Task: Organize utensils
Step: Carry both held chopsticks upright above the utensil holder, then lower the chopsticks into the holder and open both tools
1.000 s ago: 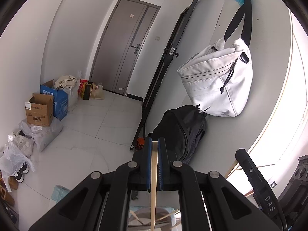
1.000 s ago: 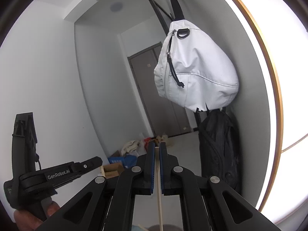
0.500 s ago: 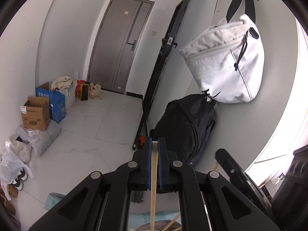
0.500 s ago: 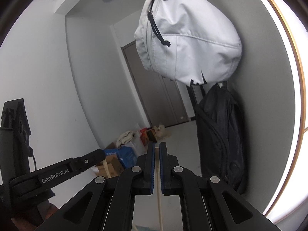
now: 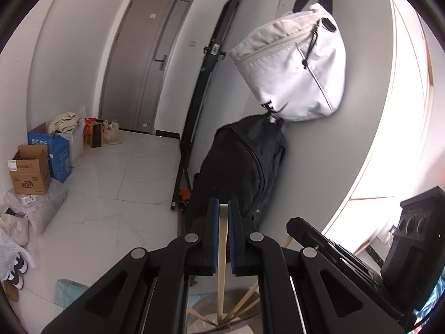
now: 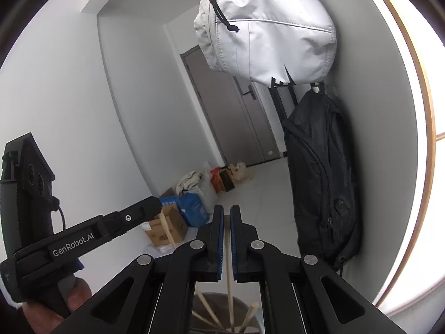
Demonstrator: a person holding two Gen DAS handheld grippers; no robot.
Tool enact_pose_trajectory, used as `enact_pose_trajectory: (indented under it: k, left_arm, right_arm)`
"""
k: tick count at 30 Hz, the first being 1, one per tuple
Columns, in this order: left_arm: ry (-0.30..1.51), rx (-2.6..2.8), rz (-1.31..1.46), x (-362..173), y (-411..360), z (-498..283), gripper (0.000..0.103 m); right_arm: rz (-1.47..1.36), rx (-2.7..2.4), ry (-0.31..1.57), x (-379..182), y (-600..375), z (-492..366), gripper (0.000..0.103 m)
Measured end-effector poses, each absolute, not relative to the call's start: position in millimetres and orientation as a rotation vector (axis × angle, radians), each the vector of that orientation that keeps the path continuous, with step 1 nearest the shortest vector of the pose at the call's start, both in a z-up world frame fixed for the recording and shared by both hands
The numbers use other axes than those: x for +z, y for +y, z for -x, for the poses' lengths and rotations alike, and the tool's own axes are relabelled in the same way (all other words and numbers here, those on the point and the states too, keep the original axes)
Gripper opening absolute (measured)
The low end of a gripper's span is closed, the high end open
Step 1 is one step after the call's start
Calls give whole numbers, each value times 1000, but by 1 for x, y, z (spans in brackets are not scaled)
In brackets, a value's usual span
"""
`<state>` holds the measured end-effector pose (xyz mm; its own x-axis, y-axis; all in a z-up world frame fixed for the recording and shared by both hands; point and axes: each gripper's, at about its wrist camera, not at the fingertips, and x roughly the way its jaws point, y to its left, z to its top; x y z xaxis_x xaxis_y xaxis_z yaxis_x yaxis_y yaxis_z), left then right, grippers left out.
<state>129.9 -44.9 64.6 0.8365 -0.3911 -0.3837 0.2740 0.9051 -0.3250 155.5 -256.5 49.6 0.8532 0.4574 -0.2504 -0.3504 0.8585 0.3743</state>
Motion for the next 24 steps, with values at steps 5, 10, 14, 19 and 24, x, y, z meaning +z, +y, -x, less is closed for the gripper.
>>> enact_pose_trajectory:
  k: [5, 10, 14, 19, 24]
  left_arm:
    - [512, -470, 268, 61, -45, -123, 2]
    - [641, -544, 298, 60, -44, -126, 4]
    - [671, -522, 296, 64, -41, -120, 23]
    - [635, -423, 320, 73, -26, -98, 47]
    - [617, -378, 370, 79, -11, -81, 47]
  right_arm:
    - [-306, 471, 389, 46, -253, -145, 7]
    - [-383, 524, 446, 43, -260, -136, 10]
    - [-412, 504, 443, 46, -265, -118, 18]
    - [-439, 453, 426, 52, -277, -97, 40]
    - [-450, 423, 413, 60, -288, -79, 47]
